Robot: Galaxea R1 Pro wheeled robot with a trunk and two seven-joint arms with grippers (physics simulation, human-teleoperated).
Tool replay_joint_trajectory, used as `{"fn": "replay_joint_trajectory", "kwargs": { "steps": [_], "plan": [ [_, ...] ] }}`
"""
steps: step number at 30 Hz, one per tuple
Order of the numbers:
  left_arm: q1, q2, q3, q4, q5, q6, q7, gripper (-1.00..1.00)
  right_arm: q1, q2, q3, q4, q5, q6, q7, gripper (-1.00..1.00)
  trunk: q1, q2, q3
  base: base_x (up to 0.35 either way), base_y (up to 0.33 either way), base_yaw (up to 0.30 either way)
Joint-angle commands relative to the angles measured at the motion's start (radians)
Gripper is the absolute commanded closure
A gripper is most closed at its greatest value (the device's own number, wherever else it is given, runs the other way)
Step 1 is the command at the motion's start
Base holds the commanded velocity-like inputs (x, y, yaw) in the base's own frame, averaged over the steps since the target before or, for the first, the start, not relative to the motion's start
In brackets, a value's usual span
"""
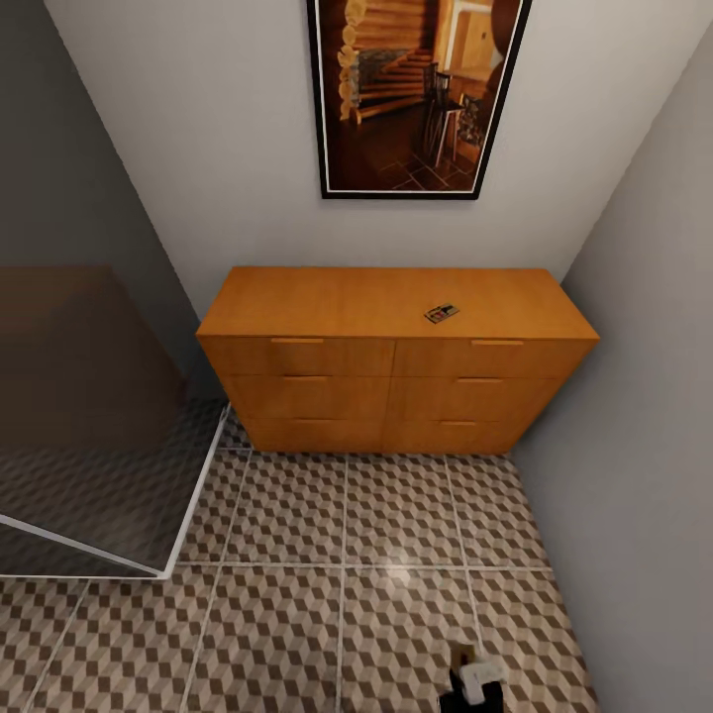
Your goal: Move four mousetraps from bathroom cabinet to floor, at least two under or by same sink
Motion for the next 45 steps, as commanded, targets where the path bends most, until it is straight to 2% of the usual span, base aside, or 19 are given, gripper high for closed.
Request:
{"fn": "replay_joint_trajectory", "kwargs": {
  "steps": [1, 4, 7, 10, 12, 15, 17, 18, 22, 32, 41, 43, 45],
  "plan": [
    [0.0, 0.0, -0.008, -0.014, 0.007, -0.002, 0.005, -1.0, 0.003, 0.001, 0.01, 0.001, -0.015, -0.022, -0.018, 1.0, 0.0, -0.001, -0.001, 0.0, 0.0, 0.0],
    [0.0, 0.002, -0.007, -0.096, 0.007, 0.0, 0.011, -1.0, 0.02, 0.006, 0.011, 0.001, -0.042, -0.101, -0.096, 1.0, 0.0, -0.001, -0.001, 0.0, 0.0, 0.0],
    [0.0, 0.002, -0.007, -0.158, 0.007, 0.021, 0.034, -1.0, 0.024, 0.02, 0.01, 0.001, -0.047, -0.123, -0.138, 1.0, 0.0, -0.001, -0.001, 0.0, 0.0, 0.0],
    [0.0, 0.002, -0.006, -0.262, 0.007, 0.111, 0.093, -1.0, 0.026, 0.031, 0.01, 0.001, -0.05, -0.135, -0.171, 1.0, 0.0, -0.001, -0.001, 0.0, 0.0, 0.0],
    [0.0, 0.002, -0.006, -0.366, 0.007, 0.22, 0.146, -1.0, 0.027, 0.034, 0.01, -0.001, -0.051, -0.137, -0.181, 1.0, 0.0, -0.001, -0.001, 0.0, 0.0, 0.0],
    [0.0, 0.002, -0.006, -0.499, 0.006, 0.333, 0.196, -1.0, 0.027, 0.035, 0.011, -0.002, -0.05, -0.134, -0.181, 1.0, 0.0, -0.001, -0.001, 0.0, 0.0, 0.0],
    [0.0, 0.002, -0.006, -0.567, 0.006, 0.373, 0.216, -1.0, 0.027, 0.035, 0.012, -0.002, -0.049, -0.133, -0.18, 1.0, 0.0, -0.001, -0.001, 0.0, 0.0, 0.0],
    [0.0, 0.002, -0.006, -0.673, 0.005, 0.418, 0.243, -1.0, 0.027, 0.035, 0.012, -0.003, -0.048, -0.133, -0.179, 1.0, 0.0, -0.001, -0.001, 0.0, 0.0, 0.0],
    [0.0, 0.002, -0.006, -0.791, 0.004, 0.512, 0.271, -1.0, 0.027, 0.033, 0.012, -0.003, -0.047, -0.132, -0.179, 1.0, 0.0, -0.001, -0.001, 0.0, 0.0, 0.0],
    [0.0, 0.002, -0.006, -0.962, 0.002, 0.634, 0.297, -1.0, 0.027, 0.033, 0.012, -0.003, -0.047, -0.132, -0.179, 1.0, 0.0, -0.001, -0.001, 0.0, 0.0, 0.0],
    [0.0, 0.001, -0.002, -0.976, 0.001, 0.657, 0.321, -1.0, 0.027, 0.035, 0.012, -0.003, -0.048, -0.132, -0.181, 1.0, 0.0, -0.001, -0.001, 0.0, 0.0, 0.0],
    [0.0, 0.0, -0.002, -0.983, 0.001, 0.679, 0.321, -1.0, 0.027, 0.036, 0.012, -0.003, -0.048, -0.132, -0.181, 1.0, 0.0, -0.001, -0.001, 0.0, 0.0, 0.0],
    [-0.001, -0.009, -0.002, -1.013, 0.001, 0.742, 0.322, -1.0, 0.027, 0.036, 0.012, -0.002, -0.048, -0.132, -0.18, 1.0, 0.0, -0.001, -0.001, 0.0, 0.0, 0.0]
  ]
}}
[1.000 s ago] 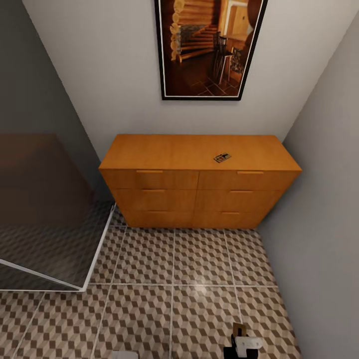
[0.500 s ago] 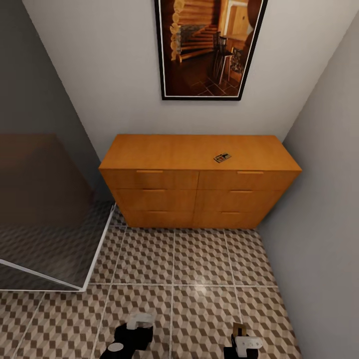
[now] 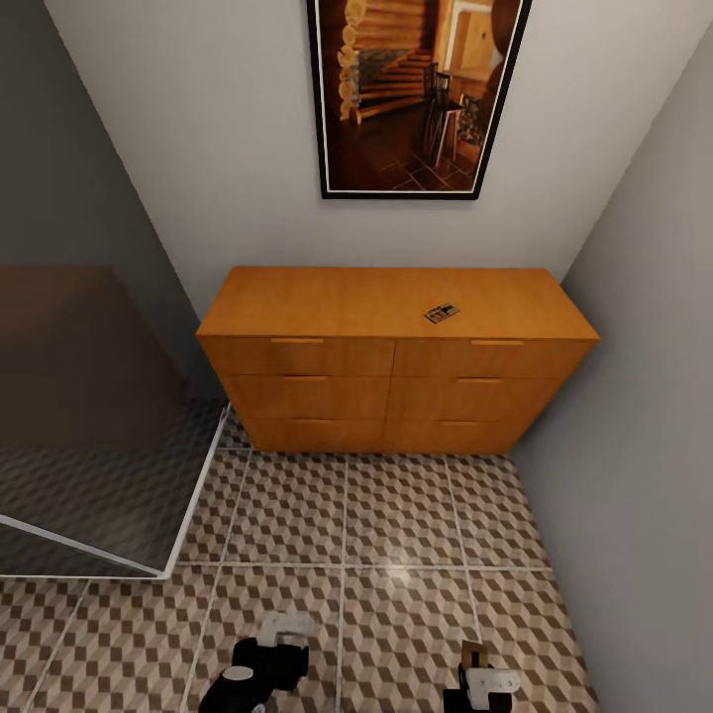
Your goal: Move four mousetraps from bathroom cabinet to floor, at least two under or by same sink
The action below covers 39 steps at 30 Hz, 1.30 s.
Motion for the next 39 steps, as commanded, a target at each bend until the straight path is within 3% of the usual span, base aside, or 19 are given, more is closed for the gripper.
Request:
{"fn": "replay_joint_trajectory", "kwargs": {
  "steps": [1, 3, 7, 9, 10, 11, 13, 17, 25, 30, 34, 39],
  "plan": [
    [-0.001, -0.008, -0.004, -0.027, 0.01, 0.043, 0.011, -1.0, -0.001, 0.001, 0.009, 0.001, -0.006, -0.002, -0.004, 1.0, 0.001, -0.002, -0.002, 0.0, 0.0, 0.0],
    [-0.002, -0.025, -0.003, -0.07, 0.008, 0.1, 0.011, -1.0, -0.001, 0.001, 0.009, 0.001, -0.006, -0.002, -0.004, 1.0, 0.001, -0.002, -0.002, 0.0, 0.0, 0.0],
    [-0.003, -0.089, -0.003, -0.178, -0.02, 0.221, 0.015, -1.0, -0.001, 0.001, 0.009, 0.0, -0.006, -0.002, -0.004, 1.0, 0.001, -0.002, -0.002, 0.0, 0.0, 0.0],
    [-0.003, -0.122, -0.003, -0.204, -0.059, 0.265, 0.021, -1.0, -0.001, 0.001, 0.009, 0.0, -0.006, -0.002, -0.004, 1.0, 0.001, -0.002, -0.002, 0.0, 0.0, 0.0],
    [-0.004, -0.155, -0.002, -0.228, -0.119, 0.307, 0.027, -1.0, -0.001, 0.001, 0.009, -0.001, -0.006, -0.002, -0.004, 1.0, 0.001, -0.002, -0.002, 0.0, 0.0, 0.0],
    [-0.004, -0.171, -0.002, -0.246, -0.164, 0.332, 0.029, -1.0, -0.001, 0.001, 0.009, -0.001, -0.006, -0.002, -0.004, 1.0, 0.001, -0.002, -0.002, 0.0, 0.0, 0.0],
    [-0.005, -0.186, -0.001, -0.278, -0.222, 0.363, 0.03, -1.0, -0.001, 0.001, 0.009, -0.001, -0.006, -0.002, -0.004, 1.0, 0.001, -0.002, -0.002, 0.0, 0.0, 0.0],
    [-0.006, -0.197, -0.001, -0.337, -0.274, 0.408, 0.031, -1.0, -0.001, 0.001, 0.009, -0.001, -0.006, -0.002, -0.004, 1.0, 0.001, -0.002, -0.002, 0.0, 0.0, 0.0],
    [-0.03, -0.201, 0.003, -0.404, -0.294, 0.432, 0.03, -1.0, -0.001, 0.002, 0.009, -0.001, -0.006, -0.002, -0.004, 1.0, 0.001, -0.002, -0.002, 0.0, 0.0, 0.0],
    [-0.117, -0.201, 0.004, -0.41, -0.294, 0.498, 0.03, -1.0, -0.001, 0.002, 0.009, -0.001, -0.006, -0.002, -0.004, 1.0, 0.001, -0.002, -0.002, 0.0, 0.0, 0.0],
    [-0.173, -0.201, 0.004, -0.411, -0.292, 0.513, 0.03, -1.0, -0.001, 0.002, 0.009, -0.001, -0.006, -0.002, -0.004, 1.0, 0.001, -0.002, -0.002, 0.0, 0.0, 0.0],
    [-0.293, -0.202, 0.014, -0.407, -0.276, 0.524, 0.03, -1.0, -0.001, 0.002, 0.009, -0.001, -0.006, -0.002, -0.004, 1.0, 0.001, -0.002, -0.002, 0.0, 0.0, 0.0]
  ]
}}
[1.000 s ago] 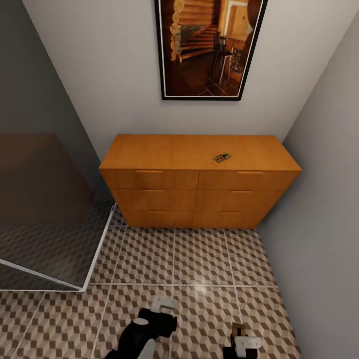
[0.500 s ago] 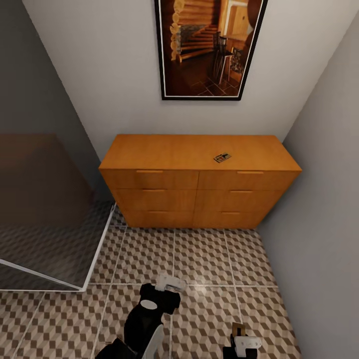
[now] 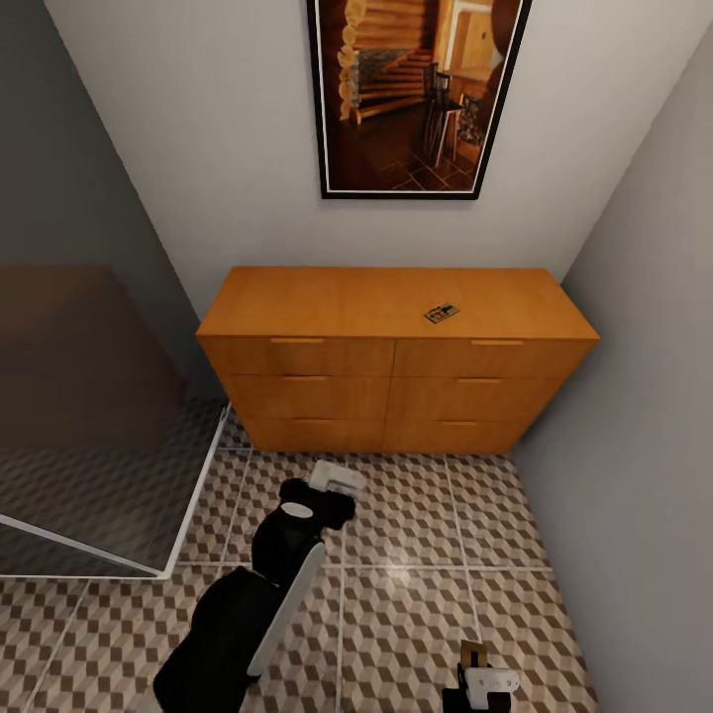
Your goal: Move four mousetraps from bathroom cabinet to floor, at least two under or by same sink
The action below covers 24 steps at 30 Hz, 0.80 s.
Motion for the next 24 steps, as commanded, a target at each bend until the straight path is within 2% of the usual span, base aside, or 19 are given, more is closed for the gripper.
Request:
{"fn": "replay_joint_trajectory", "kwargs": {
  "steps": [1, 4, 5, 7, 10, 14, 20, 24],
  "plan": [
    [-0.016, 0.0, 0.004, 0.001, 0.019, 0.003, 0.01, -1.0, -0.001, 0.0, 0.009, 0.001, -0.006, -0.002, -0.004, 1.0, 0.0, -0.002, -0.002, 0.0, 0.0, 0.0],
    [-0.075, 0.0, 0.024, 0.008, 0.058, 0.005, 0.01, -1.0, -0.001, 0.0, 0.009, 0.001, -0.006, -0.002, -0.004, 1.0, 0.0, -0.002, -0.002, 0.0, 0.0, 0.0],
    [-0.104, -0.001, 0.031, 0.019, 0.081, 0.005, 0.01, -1.0, -0.001, 0.0, 0.009, 0.001, -0.006, -0.002, -0.004, 1.0, 0.0, -0.002, -0.002, 0.0, 0.0, 0.0],
    [-0.132, 0.0, 0.035, 0.037, 0.101, 0.006, 0.01, -1.0, -0.001, 0.0, 0.009, 0.001, -0.006, -0.002, -0.004, 1.0, 0.0, -0.002, -0.002, 0.0, 0.0, 0.0],
    [-0.192, -0.001, 0.04, 0.092, 0.137, 0.006, 0.01, -1.0, -0.001, 0.0, 0.009, 0.001, -0.006, -0.002, -0.004, 1.0, 0.0, -0.002, -0.002, 0.0, 0.0, 0.0],
    [-0.272, -0.004, 0.043, 0.169, 0.168, 0.006, 0.01, -1.0, -0.001, 0.0, 0.009, 0.001, -0.006, -0.002, -0.004, 1.0, 0.0, -0.002, -0.002, 0.0, 0.0, 0.0],
    [-0.375, -0.008, 0.044, 0.272, 0.182, 0.006, 0.01, -1.0, -0.001, 0.0, 0.009, 0.001, -0.006, -0.002, -0.004, 1.0, 0.0, -0.002, -0.002, 0.0, 0.0, 0.0],
    [-0.456, -0.012, 0.045, 0.357, 0.229, 0.006, 0.01, -1.0, -0.001, 0.0, 0.009, 0.001, -0.006, -0.002, -0.004, 1.0, 0.0, -0.002, -0.002, 0.0, 0.0, 0.0]
  ]
}}
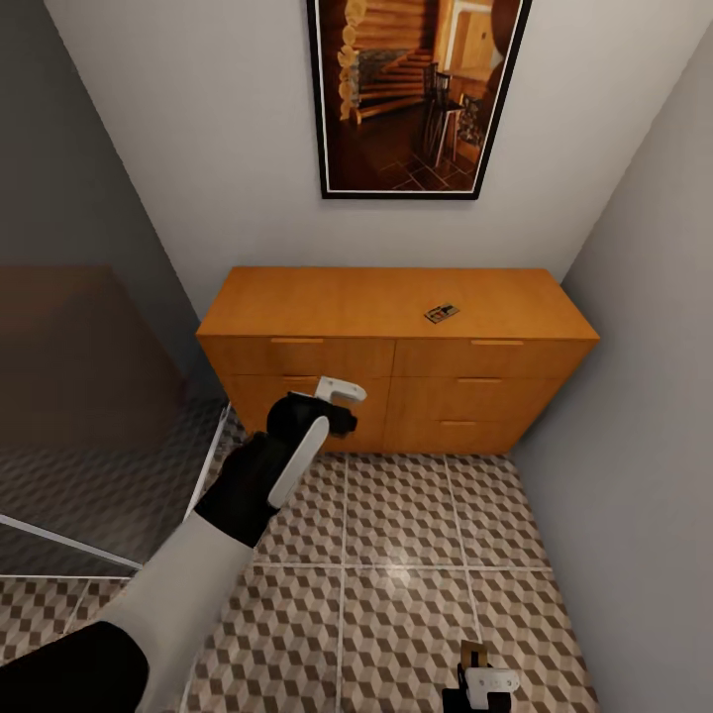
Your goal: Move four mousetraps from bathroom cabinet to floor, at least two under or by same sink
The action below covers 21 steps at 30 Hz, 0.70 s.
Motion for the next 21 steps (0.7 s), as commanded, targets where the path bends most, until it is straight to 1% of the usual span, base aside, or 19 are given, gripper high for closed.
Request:
{"fn": "replay_joint_trajectory", "kwargs": {
  "steps": [1, 3, 5, 6, 8, 11, 12, 13, 14, 15, 16, 19, 21],
  "plan": [
    [-0.021, 0.0, -0.001, 0.02, 0.025, 0.002, 0.01, -1.0, -0.001, 0.001, 0.009, 0.001, -0.006, -0.002, -0.004, 1.0, 0.0, -0.002, -0.002, 0.0, 0.0, 0.0],
    [-0.04, -0.001, -0.001, 0.04, 0.036, 0.002, 0.01, -1.0, -0.001, 0.001, 0.009, 0.0, -0.006, -0.002, -0.004, 1.0, 0.0, -0.002, -0.002, 0.0, 0.0, 0.0],
    [-0.074, -0.001, -0.001, 0.079, 0.051, 0.002, 0.01, -1.0, -0.001, 0.001, 0.009, 0.0, -0.006, -0.002, -0.004, 1.0, 0.0, -0.002, -0.002, 0.0, 0.0, 0.0],
    [-0.082, -0.001, -0.001, 0.088, 0.053, 0.002, 0.01, -1.0, -0.001, 0.001, 0.009, 0.0, -0.006, -0.002, -0.004, 1.0, 0.0, -0.002, -0.002, 0.0, 0.0, 0.0],
    [-0.126, -0.002, -0.001, 0.134, 0.06, 0.002, 0.01, -1.0, -0.001, 0.001, 0.009, -0.001, -0.006, -0.002, -0.004, 1.0, 0.0, -0.002, -0.002, 0.0, 0.0, 0.0],
    [-0.17, -0.002, 0.0, 0.181, 0.069, 0.003, 0.01, -1.0, -0.001, 0.001, 0.009, -0.001, -0.006, -0.002, -0.004, 1.0, 0.0, -0.002, -0.002, 0.0, 0.0, 0.0],
    [-0.195, -0.002, 0.0, 0.209, 0.08, 0.003, 0.01, -1.0, -0.001, 0.002, 0.009, -0.001, -0.006, -0.002, -0.004, 1.0, 0.0, -0.002, -0.002, 0.0, 0.0, 0.0],
    [-0.221, -0.002, 0.0, 0.237, 0.096, 0.003, 0.01, -1.0, -0.001, 0.003, 0.009, -0.001, -0.006, -0.002, -0.004, 1.0, 0.0, -0.002, -0.002, 0.0, 0.0, 0.0],
    [-0.236, -0.002, 0.0, 0.251, 0.106, 0.003, 0.01, -1.0, -0.001, 0.003, 0.009, -0.001, -0.006, -0.002, -0.004, 1.0, 0.0, -0.002, -0.002, 0.0, 0.0, 0.0],
    [-0.266, -0.003, 0.0, 0.278, 0.129, 0.003, 0.01, -1.0, -0.001, 0.004, 0.009, -0.001, -0.006, -0.002, -0.005, 1.0, 0.0, -0.002, -0.002, 0.0, 0.0, 0.0],
    [-0.282, -0.003, 0.0, 0.291, 0.143, 0.003, 0.01, -1.0, -0.001, 0.005, 0.009, -0.001, -0.006, -0.002, -0.005, 1.0, 0.0, -0.002, -0.002, 0.0, 0.0, 0.0],
    [-0.37, -0.003, 0.0, 0.371, 0.231, 0.002, 0.011, -1.0, -0.001, 0.006, 0.009, -0.001, -0.006, -0.002, -0.005, 1.0, 0.0, -0.002, -0.002, 0.0, 0.0, 0.0],
    [-0.43, -0.003, 0.0, 0.42, 0.281, 0.002, 0.012, -1.0, -0.001, 0.007, 0.009, -0.001, -0.006, -0.002, -0.005, 1.0, 0.0, -0.002, -0.002, 0.0, 0.0, 0.0]
  ]
}}
